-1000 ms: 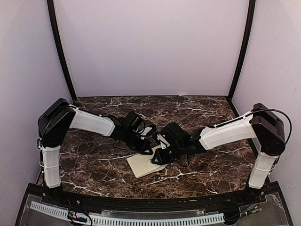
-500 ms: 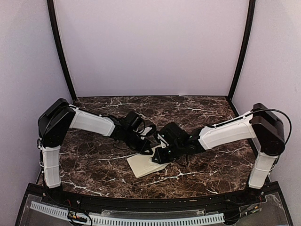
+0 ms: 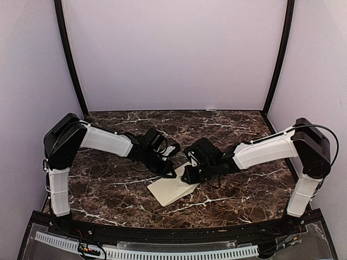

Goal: Place the letter into the envelope and seal it
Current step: Paint the envelope at the center of the board.

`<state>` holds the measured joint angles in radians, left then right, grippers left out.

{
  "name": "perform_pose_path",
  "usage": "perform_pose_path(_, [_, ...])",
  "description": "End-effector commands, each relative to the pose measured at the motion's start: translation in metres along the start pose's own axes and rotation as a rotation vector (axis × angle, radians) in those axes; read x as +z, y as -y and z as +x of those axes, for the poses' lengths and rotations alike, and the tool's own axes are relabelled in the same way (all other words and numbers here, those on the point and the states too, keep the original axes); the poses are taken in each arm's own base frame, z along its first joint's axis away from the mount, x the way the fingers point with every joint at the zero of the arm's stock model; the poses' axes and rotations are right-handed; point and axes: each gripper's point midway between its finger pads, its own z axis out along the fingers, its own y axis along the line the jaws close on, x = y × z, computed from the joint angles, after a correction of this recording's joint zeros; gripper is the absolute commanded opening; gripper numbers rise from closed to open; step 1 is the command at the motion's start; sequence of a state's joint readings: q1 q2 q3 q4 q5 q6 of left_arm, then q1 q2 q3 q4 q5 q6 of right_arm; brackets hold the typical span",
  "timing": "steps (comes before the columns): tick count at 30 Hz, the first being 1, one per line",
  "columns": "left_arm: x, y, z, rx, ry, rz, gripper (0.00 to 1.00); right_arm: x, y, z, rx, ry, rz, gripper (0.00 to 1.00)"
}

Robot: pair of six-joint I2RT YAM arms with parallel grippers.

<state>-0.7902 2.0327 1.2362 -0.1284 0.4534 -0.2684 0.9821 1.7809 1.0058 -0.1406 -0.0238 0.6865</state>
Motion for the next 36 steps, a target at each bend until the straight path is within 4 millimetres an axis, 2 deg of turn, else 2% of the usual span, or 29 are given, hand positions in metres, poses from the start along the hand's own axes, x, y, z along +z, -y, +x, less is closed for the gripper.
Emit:
perform_pose_path(1, [0.010,-0.016,0.030,-0.033,-0.098,-0.057,0.00,-0.003,0.039,0.024,0.020,-0.070,0.131,0.04])
perform_pose_path(4, [0.010,-0.016,0.030,-0.033,-0.098,-0.057,0.00,-0.001,0.034,0.025,0.007,-0.073,0.105,0.04])
perform_pose_path(14, [0.010,-0.016,0.030,-0.038,-0.100,-0.059,0.00,0.001,-0.011,0.029,-0.099,-0.099,-0.070,0.05])
perform_pose_path(20, [0.009,-0.016,0.030,-0.041,-0.101,-0.059,0.00,0.004,-0.027,0.034,-0.133,-0.114,-0.107,0.05])
perform_pose_path(32, [0.009,-0.015,0.029,-0.039,-0.097,-0.058,0.00,0.009,-0.038,0.035,-0.123,-0.115,-0.129,0.05])
perform_pose_path(36, [0.009,-0.015,0.030,-0.038,-0.099,-0.059,0.00,0.011,-0.028,0.036,-0.100,-0.118,-0.072,0.04])
